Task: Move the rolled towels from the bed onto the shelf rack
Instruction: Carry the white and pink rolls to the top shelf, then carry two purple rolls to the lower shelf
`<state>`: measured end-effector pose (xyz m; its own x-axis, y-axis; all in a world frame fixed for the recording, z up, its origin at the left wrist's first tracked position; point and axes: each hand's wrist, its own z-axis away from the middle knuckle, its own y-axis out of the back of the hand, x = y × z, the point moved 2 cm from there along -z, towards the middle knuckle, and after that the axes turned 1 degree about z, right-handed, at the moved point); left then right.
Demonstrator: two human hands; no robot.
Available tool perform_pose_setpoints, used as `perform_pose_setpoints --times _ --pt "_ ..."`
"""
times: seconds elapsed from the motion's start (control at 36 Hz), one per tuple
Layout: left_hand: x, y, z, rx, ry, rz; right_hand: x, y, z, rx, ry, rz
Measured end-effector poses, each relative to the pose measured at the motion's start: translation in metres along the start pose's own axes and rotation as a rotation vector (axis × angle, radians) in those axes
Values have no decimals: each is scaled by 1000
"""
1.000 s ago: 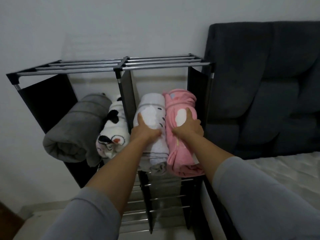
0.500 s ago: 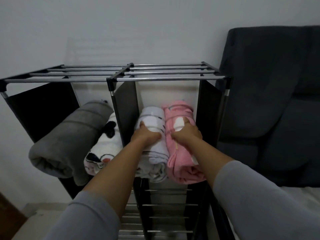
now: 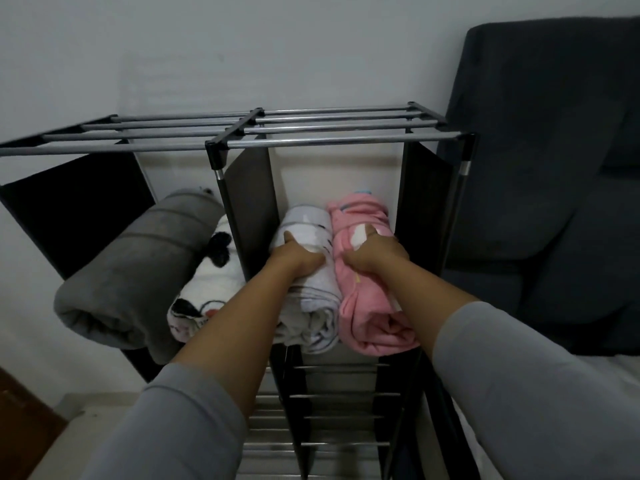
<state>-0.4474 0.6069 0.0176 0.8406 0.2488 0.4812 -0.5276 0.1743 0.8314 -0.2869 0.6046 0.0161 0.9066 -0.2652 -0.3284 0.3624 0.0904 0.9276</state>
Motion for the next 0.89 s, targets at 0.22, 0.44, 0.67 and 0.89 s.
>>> perform_pose_setpoints --times 0.22,0.44,0.67,0.89 --pt "-6 1 23 76 -106 47 2 1 37 92 -73 -27" --pt "-21 -5 79 188 -320 176 7 -13 103 269 -103 -217" --pt "-60 -16 152 190 -312 572 25 -46 189 470 -137 -518" --pt "-78 -63 213 44 -307 571 75 -82 270 501 -307 -558"
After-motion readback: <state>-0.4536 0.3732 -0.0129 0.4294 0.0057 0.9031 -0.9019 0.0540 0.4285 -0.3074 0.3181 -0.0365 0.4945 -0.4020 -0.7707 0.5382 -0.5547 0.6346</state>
